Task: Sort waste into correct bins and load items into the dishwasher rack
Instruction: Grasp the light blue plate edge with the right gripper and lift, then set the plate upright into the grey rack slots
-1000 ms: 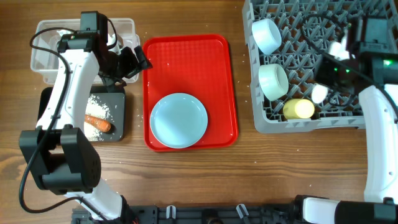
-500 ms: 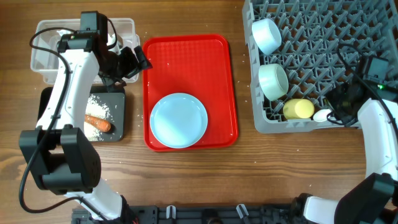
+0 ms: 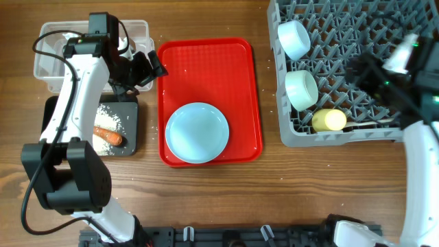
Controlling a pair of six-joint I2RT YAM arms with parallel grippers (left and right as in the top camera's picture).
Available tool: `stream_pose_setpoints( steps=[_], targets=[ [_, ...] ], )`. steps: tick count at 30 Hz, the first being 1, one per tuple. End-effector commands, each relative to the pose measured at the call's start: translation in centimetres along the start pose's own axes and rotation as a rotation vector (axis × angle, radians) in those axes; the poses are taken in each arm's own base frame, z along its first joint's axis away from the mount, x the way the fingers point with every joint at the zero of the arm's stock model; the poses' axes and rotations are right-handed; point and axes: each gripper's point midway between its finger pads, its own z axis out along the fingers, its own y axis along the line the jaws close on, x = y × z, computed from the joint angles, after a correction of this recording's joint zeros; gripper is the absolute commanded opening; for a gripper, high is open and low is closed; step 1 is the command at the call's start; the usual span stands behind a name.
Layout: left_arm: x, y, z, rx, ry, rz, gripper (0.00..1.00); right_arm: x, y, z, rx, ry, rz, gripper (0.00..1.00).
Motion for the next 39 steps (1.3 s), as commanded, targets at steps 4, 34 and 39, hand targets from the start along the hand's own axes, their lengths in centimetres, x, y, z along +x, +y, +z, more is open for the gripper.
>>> stream_pose_setpoints(
  steps=[4,34,39],
  targets=[
    [-0.1,-0.1,-0.5,0.001,-0.015,0.003,1.0,12.7,13.7,9.0,-0.197,0.355,-0.42,0.88],
    [-0.1,-0.1,-0.5,0.001,-0.015,0.003,1.0,19.8,12.6,16.7,-0.091,0.564,-0.683,0.04],
    [-0.1,-0.1,-0.5,0.001,-0.015,0.003,1.0,10.9,13.6,10.2,-0.097,0.298,-0.637,0.04]
  ],
)
